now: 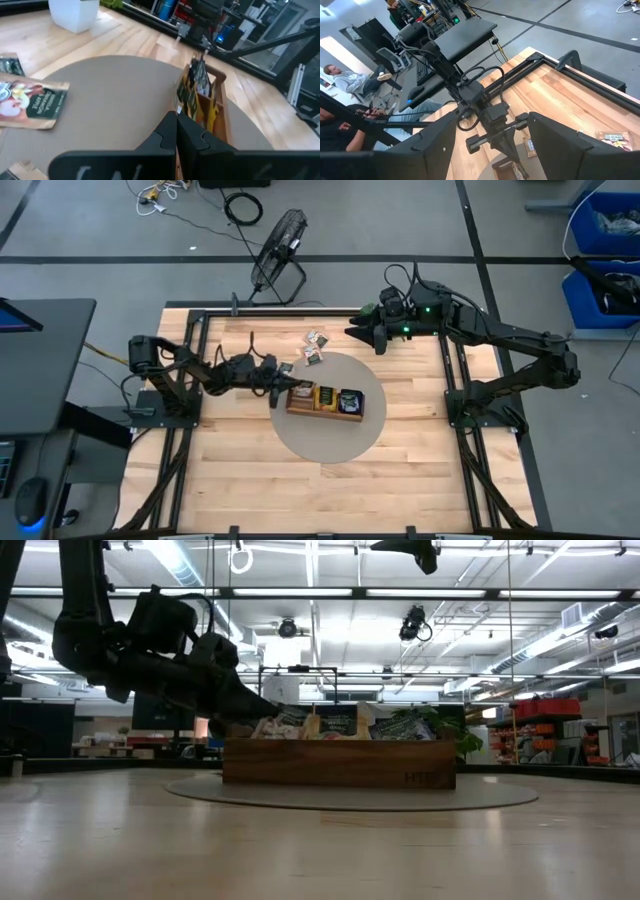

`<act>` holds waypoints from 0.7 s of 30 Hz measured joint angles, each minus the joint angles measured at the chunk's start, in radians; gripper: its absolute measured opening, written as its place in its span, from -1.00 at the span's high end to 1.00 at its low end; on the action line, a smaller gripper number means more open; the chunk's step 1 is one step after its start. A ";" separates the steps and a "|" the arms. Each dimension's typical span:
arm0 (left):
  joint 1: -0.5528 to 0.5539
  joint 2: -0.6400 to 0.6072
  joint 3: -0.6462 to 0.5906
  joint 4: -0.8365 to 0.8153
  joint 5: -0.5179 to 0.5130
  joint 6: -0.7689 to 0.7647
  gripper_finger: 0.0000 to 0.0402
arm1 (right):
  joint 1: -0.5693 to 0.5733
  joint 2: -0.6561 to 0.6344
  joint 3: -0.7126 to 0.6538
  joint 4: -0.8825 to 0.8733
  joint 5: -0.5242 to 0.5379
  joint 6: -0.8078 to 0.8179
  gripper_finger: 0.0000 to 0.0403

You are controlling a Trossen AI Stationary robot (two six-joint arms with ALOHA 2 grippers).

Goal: Pick & Place Tea
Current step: Put the brown tea bag into the left section of the wooden organizer

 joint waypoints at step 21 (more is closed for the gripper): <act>0.002 0.000 -0.009 -0.015 -0.043 -0.037 0.44 | 0.000 0.000 0.000 0.000 0.000 -0.003 -0.27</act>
